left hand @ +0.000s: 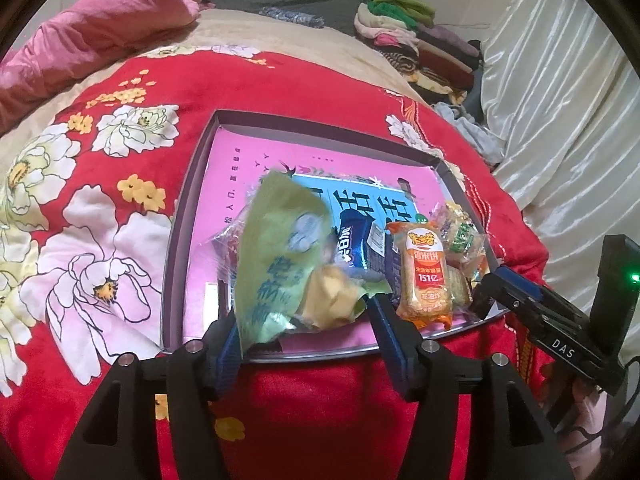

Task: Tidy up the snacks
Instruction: 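Lower the pale green bag into the tray with the left tool while the right tool lowers the dark candy, then open the left tool releasing the pale green bag while the right tool releases the dark candy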

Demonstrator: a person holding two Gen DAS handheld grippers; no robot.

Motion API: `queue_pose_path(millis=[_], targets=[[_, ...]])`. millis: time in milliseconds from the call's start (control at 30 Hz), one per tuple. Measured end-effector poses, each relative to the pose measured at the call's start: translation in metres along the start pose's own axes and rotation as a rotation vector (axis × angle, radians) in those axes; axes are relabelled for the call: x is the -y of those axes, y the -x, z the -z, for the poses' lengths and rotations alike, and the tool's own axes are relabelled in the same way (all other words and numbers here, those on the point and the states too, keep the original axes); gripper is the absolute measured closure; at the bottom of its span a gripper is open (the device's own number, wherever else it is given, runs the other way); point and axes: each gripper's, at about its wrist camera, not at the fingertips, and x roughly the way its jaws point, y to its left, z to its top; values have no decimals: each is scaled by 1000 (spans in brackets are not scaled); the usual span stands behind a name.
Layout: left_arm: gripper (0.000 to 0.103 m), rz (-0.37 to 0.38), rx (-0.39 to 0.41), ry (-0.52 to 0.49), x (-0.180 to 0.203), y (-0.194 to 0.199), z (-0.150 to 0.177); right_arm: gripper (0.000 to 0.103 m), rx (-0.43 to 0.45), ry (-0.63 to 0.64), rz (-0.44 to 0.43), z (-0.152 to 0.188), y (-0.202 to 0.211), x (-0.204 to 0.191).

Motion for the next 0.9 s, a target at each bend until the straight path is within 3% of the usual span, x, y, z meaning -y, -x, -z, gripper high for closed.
queue_pose_path(millis=[500, 700, 900], targets=[[26, -5, 24, -2, 1, 12, -3, 32, 31, 13, 15, -1, 6, -3], [23, -1, 46, -15, 4, 26, -3, 17, 102, 32, 0, -3, 22, -10], [22, 6, 61, -17, 6, 39, -4, 10, 183, 50, -9, -1, 45, -22]])
